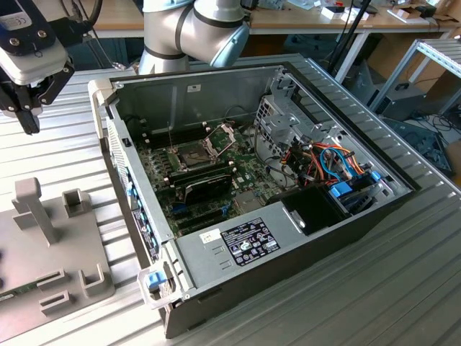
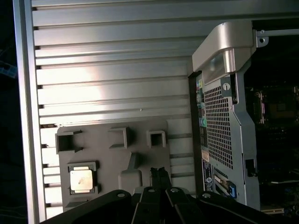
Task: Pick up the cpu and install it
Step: 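Reach for the cpu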
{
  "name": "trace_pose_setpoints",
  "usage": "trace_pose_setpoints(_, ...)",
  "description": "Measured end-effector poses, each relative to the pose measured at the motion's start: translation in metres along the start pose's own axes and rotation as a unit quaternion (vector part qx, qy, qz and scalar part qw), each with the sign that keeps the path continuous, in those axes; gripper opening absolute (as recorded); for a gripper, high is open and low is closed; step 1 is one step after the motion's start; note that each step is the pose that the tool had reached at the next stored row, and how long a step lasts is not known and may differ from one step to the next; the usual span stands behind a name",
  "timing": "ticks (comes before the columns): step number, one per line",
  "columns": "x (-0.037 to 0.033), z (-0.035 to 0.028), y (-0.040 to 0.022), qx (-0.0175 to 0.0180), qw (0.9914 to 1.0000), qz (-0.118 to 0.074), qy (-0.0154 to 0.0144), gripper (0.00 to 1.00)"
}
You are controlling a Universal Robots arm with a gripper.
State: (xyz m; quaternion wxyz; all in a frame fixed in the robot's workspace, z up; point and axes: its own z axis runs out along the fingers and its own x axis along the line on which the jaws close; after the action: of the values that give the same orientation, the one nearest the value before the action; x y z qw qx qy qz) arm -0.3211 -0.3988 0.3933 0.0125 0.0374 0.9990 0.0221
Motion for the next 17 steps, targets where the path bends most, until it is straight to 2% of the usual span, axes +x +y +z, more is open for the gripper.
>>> trace_pose_setpoints(5, 0.0021, -0.0001, -0.0001, 0.0, 1.0, 0.0, 0.0, 0.11)
trace_pose_setpoints(13, 0.0114, -0.0003, -0.0008, 0.0, 1.0, 0.0, 0.0, 0.11)
trace_pose_setpoints(17, 0.012, -0.0003, -0.0009, 0.0, 1.0, 0.0, 0.0, 0.11)
